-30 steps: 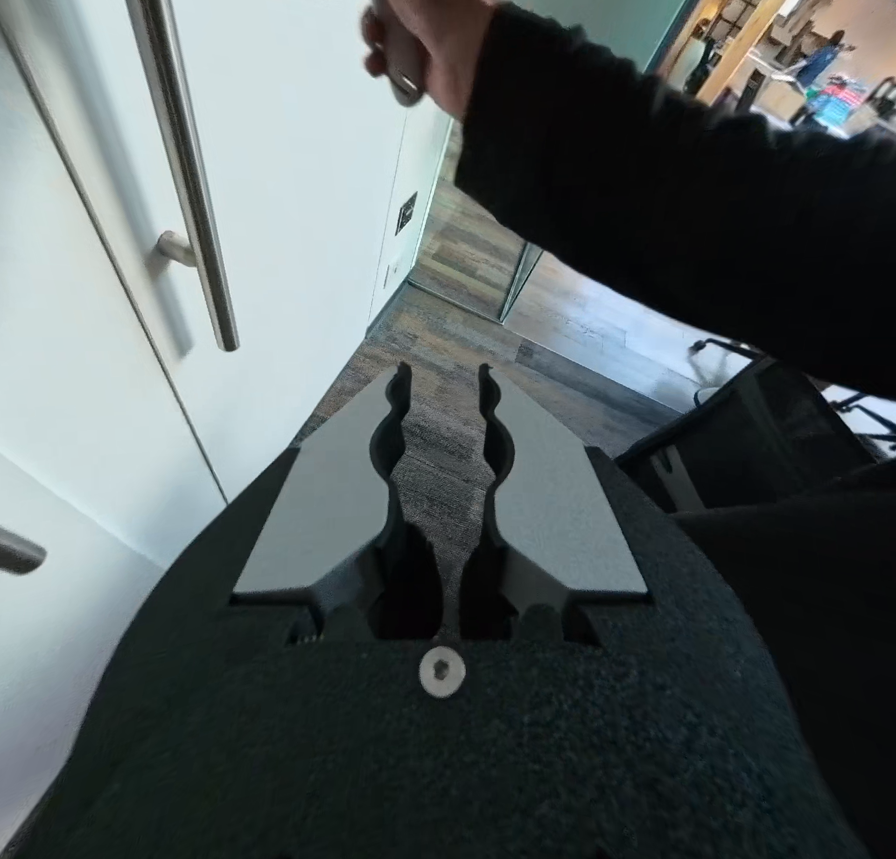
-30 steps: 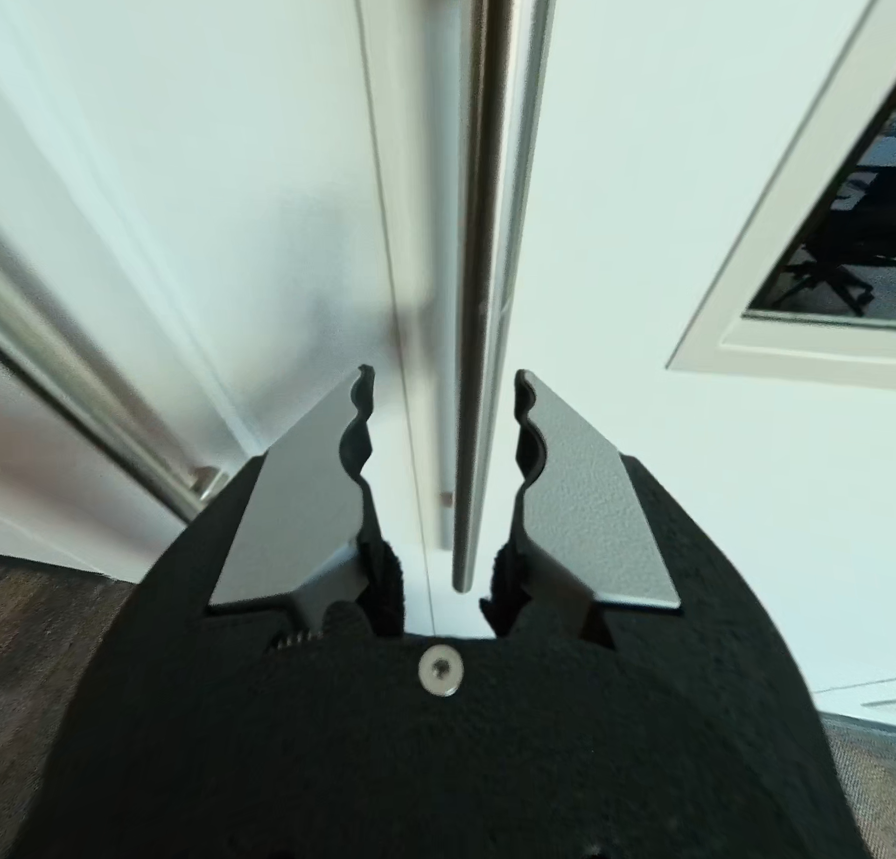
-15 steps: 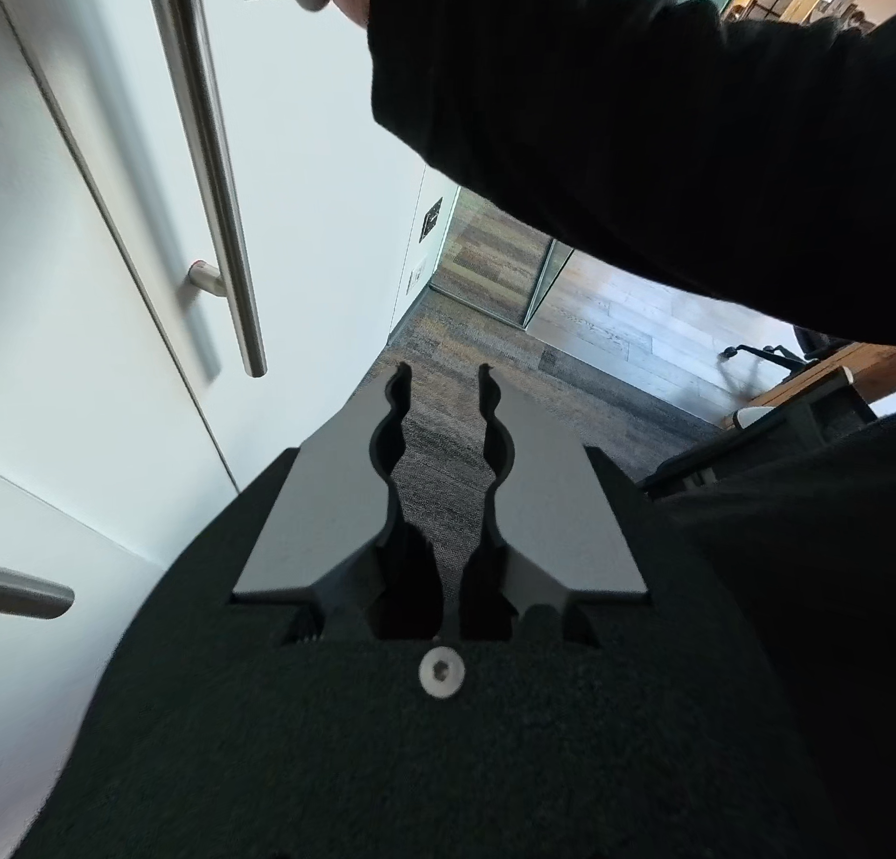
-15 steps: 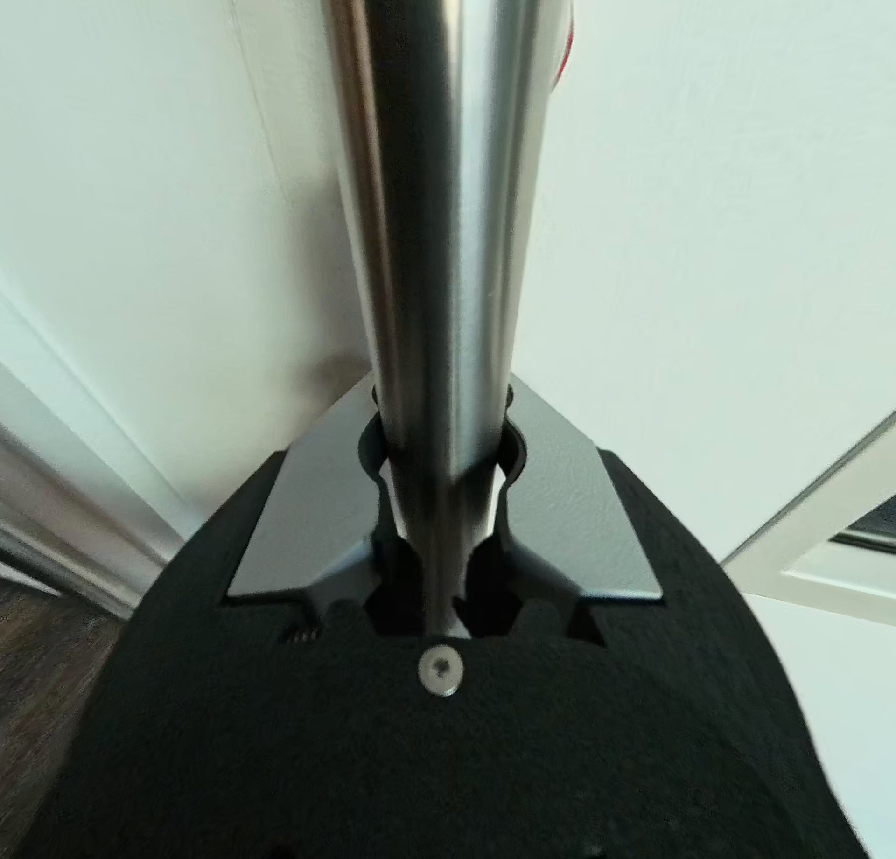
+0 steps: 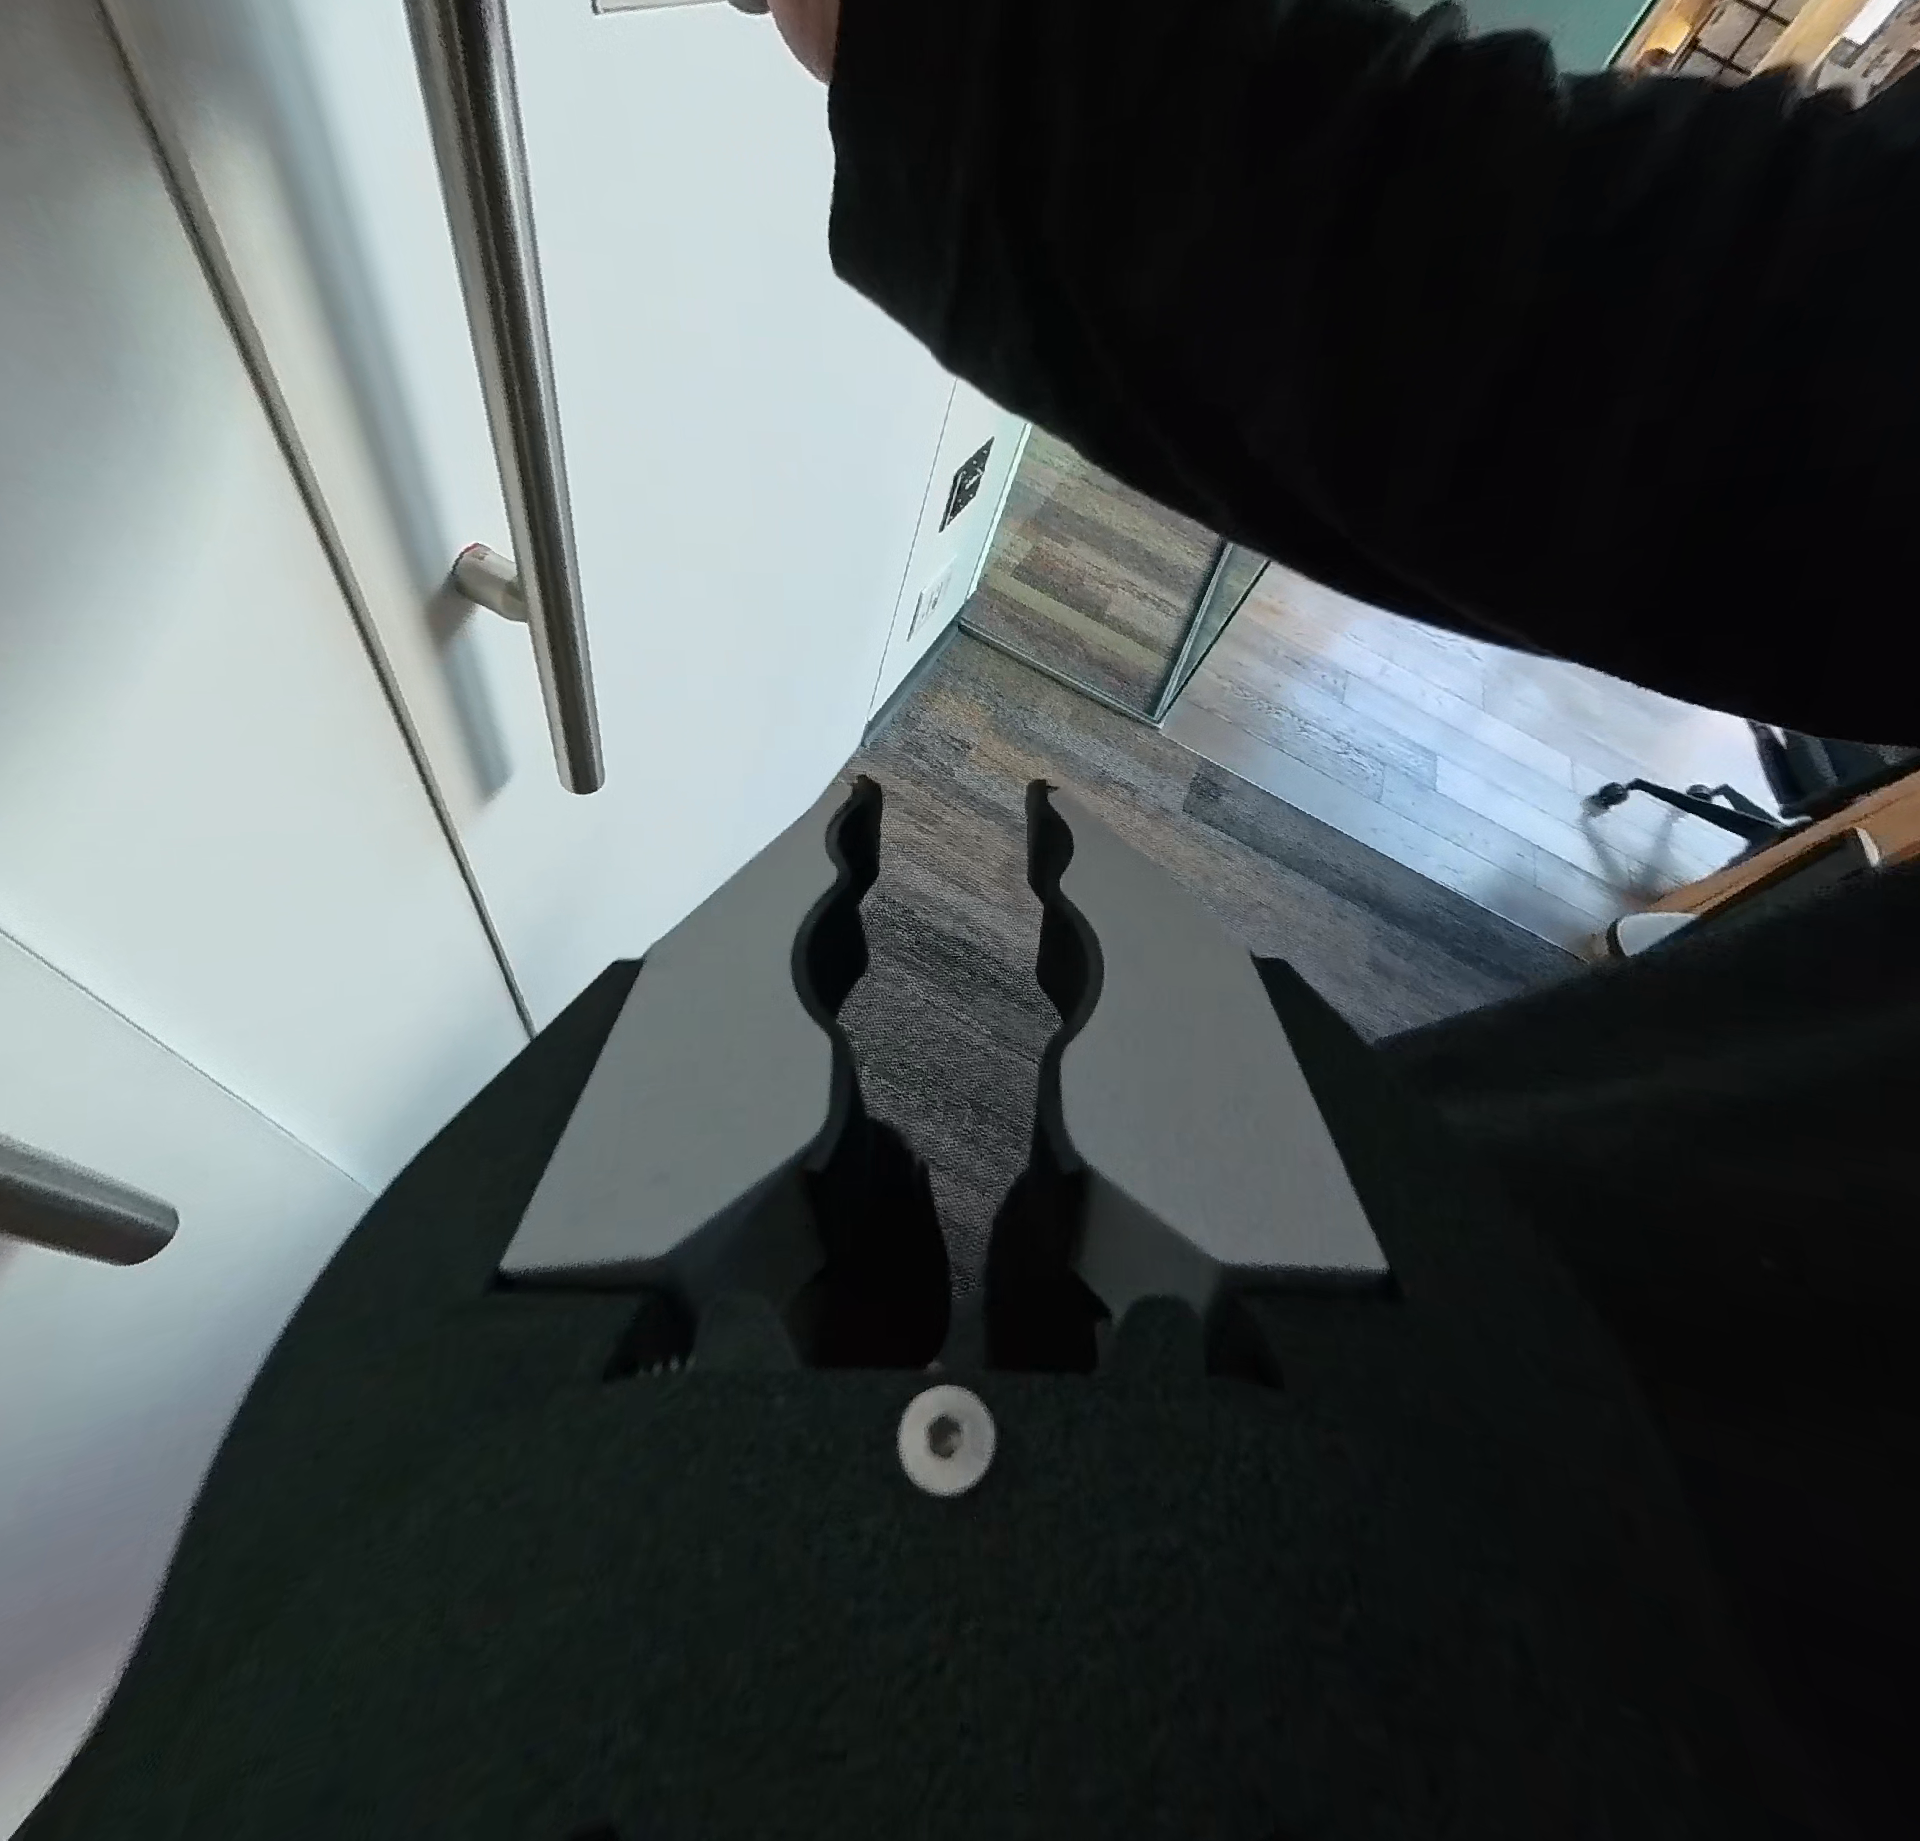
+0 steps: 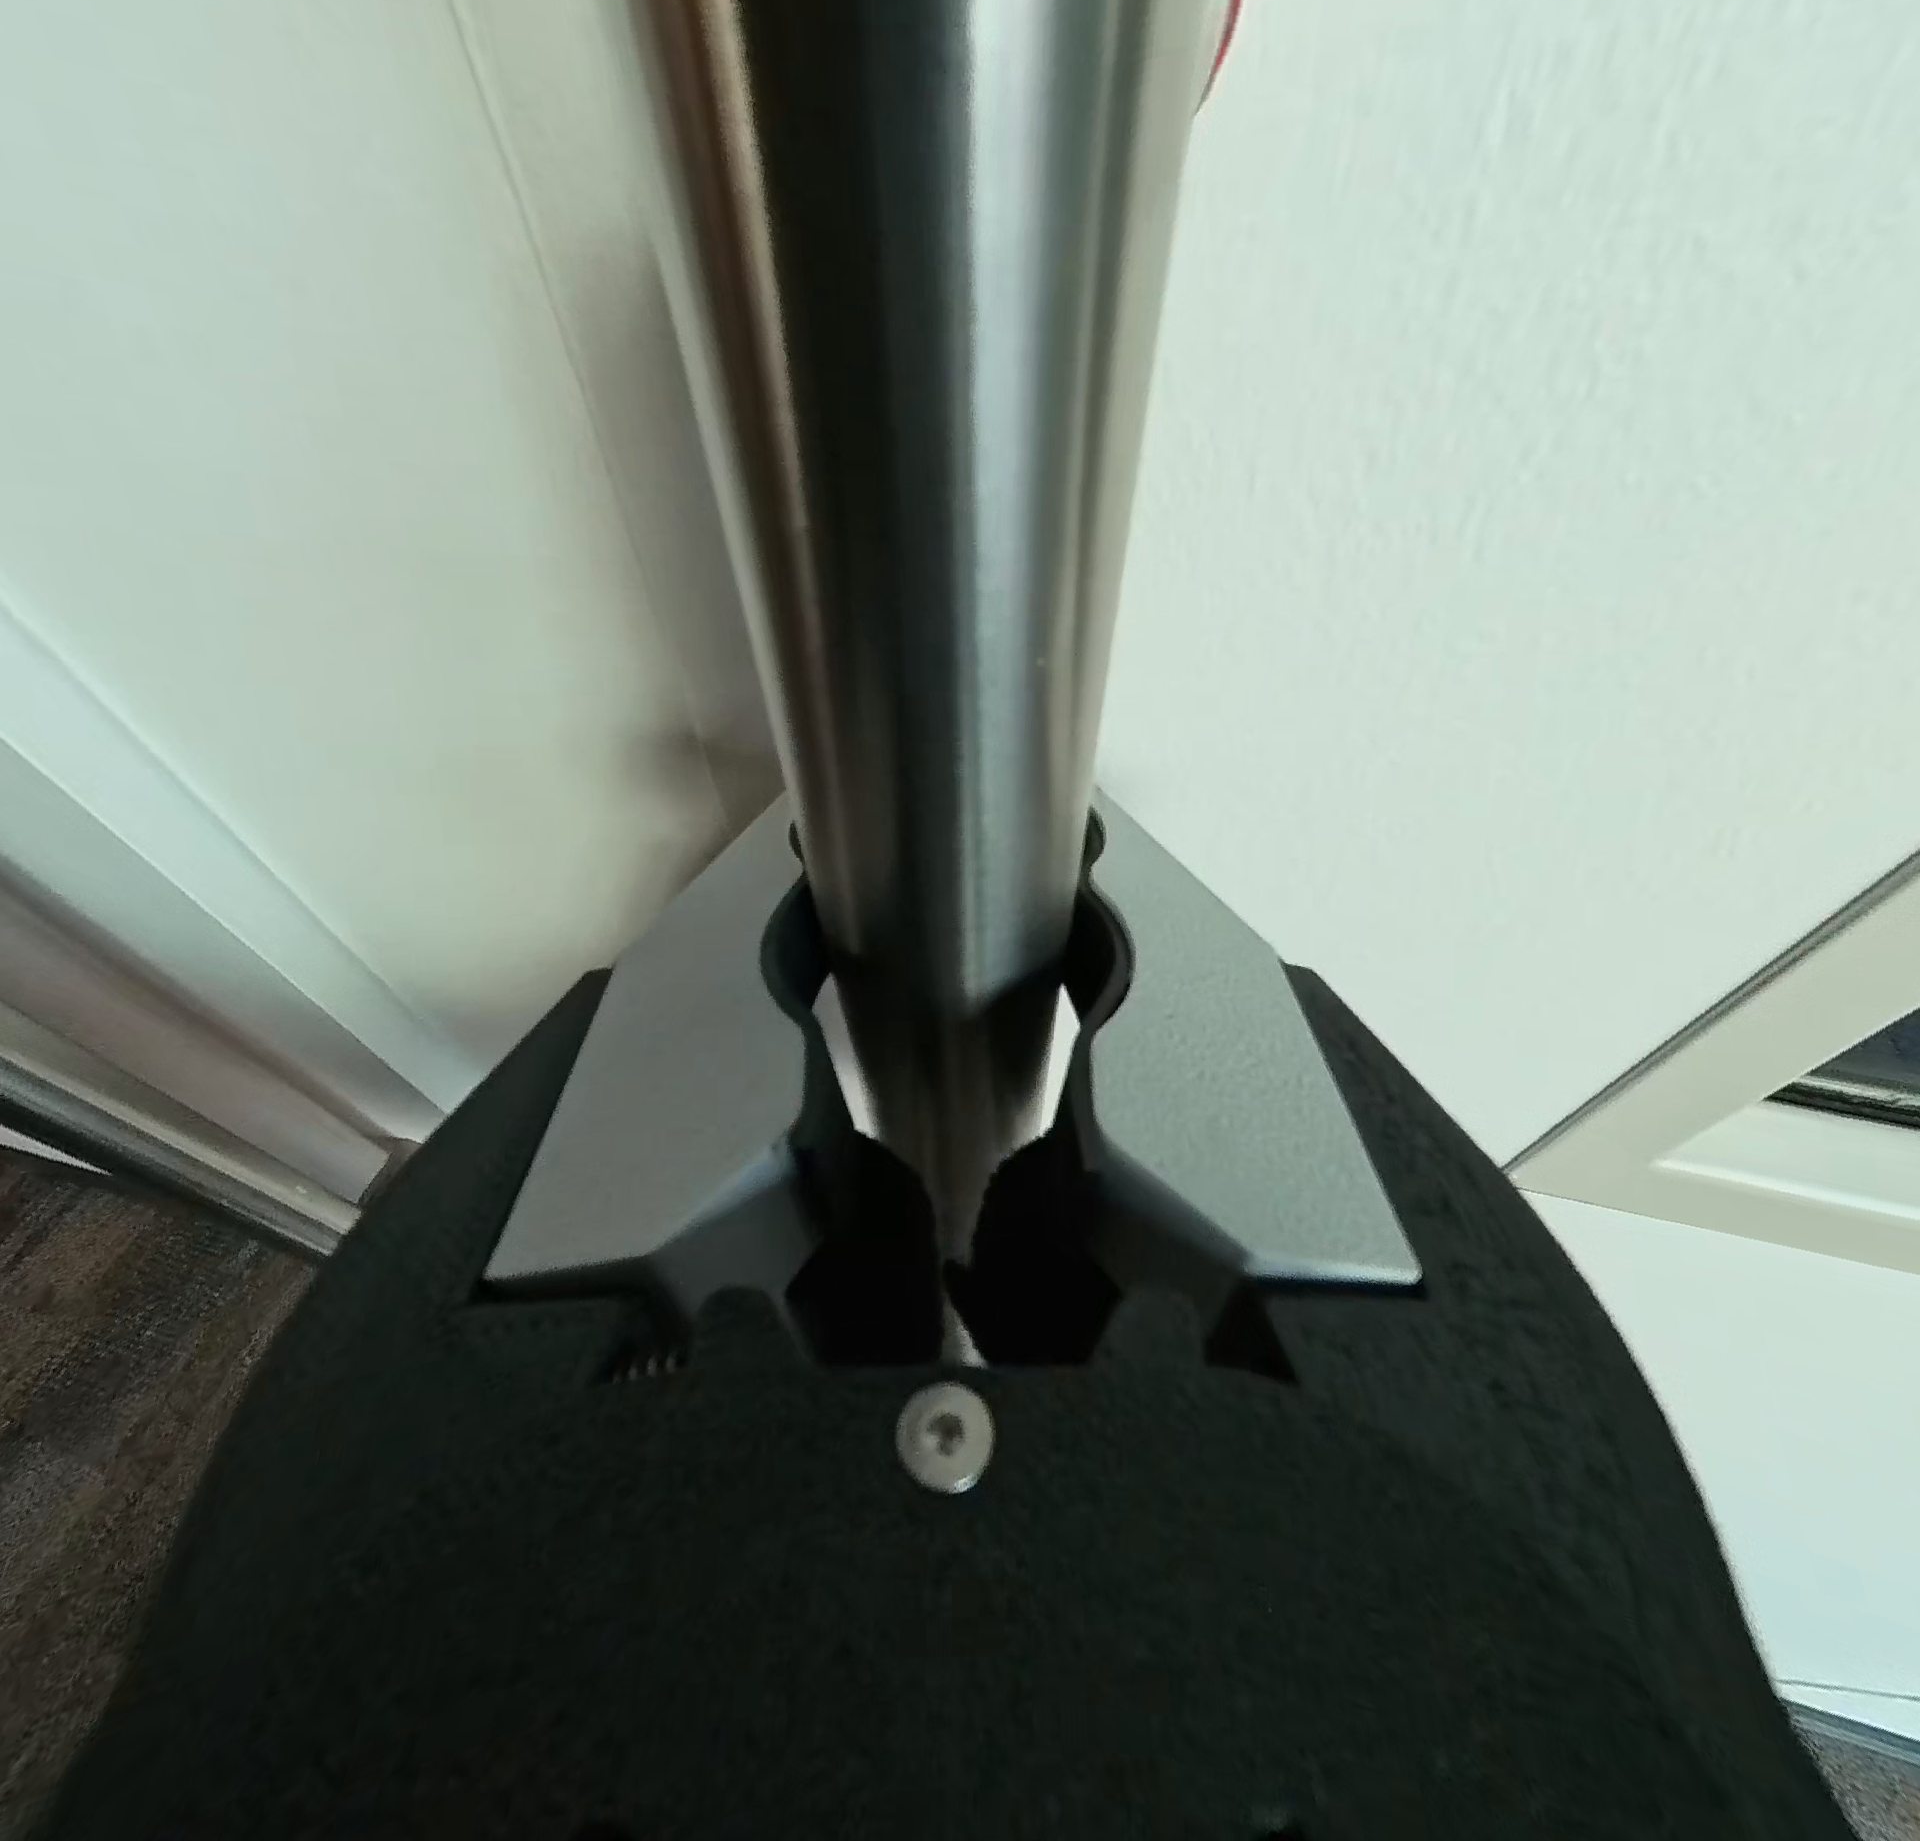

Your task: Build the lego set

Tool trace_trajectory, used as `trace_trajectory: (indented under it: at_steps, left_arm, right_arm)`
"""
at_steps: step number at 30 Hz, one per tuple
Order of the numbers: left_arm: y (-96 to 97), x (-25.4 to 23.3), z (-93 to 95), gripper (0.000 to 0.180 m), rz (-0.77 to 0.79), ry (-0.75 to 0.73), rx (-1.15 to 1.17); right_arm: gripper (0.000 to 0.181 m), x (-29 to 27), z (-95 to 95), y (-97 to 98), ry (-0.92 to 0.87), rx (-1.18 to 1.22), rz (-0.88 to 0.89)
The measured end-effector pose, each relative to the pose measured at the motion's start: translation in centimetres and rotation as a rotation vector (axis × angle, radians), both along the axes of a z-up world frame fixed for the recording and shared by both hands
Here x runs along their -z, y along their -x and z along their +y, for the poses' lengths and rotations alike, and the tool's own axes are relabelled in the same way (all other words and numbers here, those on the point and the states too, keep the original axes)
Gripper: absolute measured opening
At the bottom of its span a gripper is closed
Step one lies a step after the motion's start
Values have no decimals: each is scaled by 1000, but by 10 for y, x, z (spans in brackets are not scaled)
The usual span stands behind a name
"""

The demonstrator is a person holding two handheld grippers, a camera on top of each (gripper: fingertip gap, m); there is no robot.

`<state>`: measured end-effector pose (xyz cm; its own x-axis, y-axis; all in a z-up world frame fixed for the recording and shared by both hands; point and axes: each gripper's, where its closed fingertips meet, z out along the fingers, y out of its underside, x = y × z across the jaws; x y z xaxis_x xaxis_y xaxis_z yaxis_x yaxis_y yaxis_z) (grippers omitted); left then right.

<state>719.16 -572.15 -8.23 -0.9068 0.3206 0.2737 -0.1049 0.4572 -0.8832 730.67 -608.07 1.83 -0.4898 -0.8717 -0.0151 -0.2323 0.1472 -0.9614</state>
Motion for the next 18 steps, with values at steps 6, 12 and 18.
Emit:
trace_trajectory:
  at_steps: [6,12,18]
  left_arm:
    - [-4,-2,1,26,6,3,-23]
    - [0,-6,-2,25,-17,11,-6]
    - [2,-6,-11,26,4,15,-15]
  right_arm:
    - [40,0,3,2,5,1,8]
    - [40,0,7,9,-1,-10,2]
    - [40,-1,20,28,-1,-40,-12]
